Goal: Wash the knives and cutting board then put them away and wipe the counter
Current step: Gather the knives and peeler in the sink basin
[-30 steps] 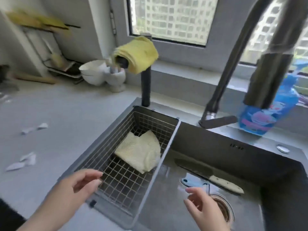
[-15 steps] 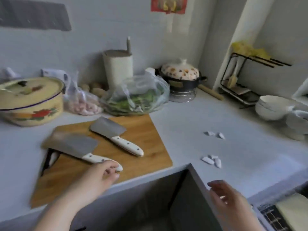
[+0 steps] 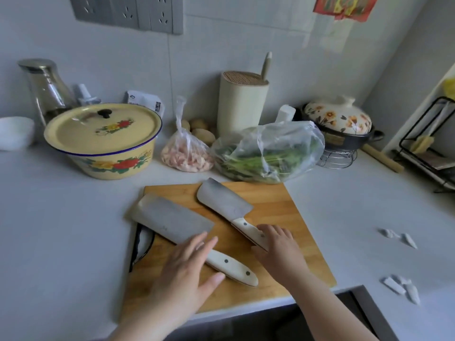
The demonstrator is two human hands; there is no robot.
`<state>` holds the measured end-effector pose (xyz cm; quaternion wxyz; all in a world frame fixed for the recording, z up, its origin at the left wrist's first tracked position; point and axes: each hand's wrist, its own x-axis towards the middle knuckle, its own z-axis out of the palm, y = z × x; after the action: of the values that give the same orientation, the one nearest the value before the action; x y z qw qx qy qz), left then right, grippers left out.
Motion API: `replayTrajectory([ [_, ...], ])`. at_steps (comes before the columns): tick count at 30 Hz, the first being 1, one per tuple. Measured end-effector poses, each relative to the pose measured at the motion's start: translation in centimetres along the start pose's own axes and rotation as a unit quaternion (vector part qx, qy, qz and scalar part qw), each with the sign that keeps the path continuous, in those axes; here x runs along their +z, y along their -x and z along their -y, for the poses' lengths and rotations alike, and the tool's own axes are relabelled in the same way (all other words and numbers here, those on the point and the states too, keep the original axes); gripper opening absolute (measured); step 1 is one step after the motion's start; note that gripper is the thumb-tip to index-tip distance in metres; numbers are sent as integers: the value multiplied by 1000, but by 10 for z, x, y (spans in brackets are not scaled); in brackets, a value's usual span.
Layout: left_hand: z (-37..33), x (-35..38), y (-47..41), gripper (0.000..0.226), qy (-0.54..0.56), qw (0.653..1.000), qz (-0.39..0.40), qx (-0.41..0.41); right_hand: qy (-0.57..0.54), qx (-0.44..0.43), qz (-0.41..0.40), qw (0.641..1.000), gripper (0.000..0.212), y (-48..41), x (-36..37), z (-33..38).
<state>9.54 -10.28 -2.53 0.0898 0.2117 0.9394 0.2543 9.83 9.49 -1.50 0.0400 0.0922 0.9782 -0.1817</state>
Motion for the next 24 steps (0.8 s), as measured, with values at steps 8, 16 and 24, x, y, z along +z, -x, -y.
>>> replayTrajectory([
  [8, -14, 19, -15, 24, -89, 993, -76, 36, 73, 19, 53, 996, 44, -23, 1, 7],
  [16, -25, 22, -5, 40, -83, 989, -88, -80, 113, 21, 93, 989, 43, -22, -4, 13],
  [24, -6, 9, 26, 95, -26, 955, -98, -279, 101, 4, 99, 990, 48, -14, -9, 6],
])
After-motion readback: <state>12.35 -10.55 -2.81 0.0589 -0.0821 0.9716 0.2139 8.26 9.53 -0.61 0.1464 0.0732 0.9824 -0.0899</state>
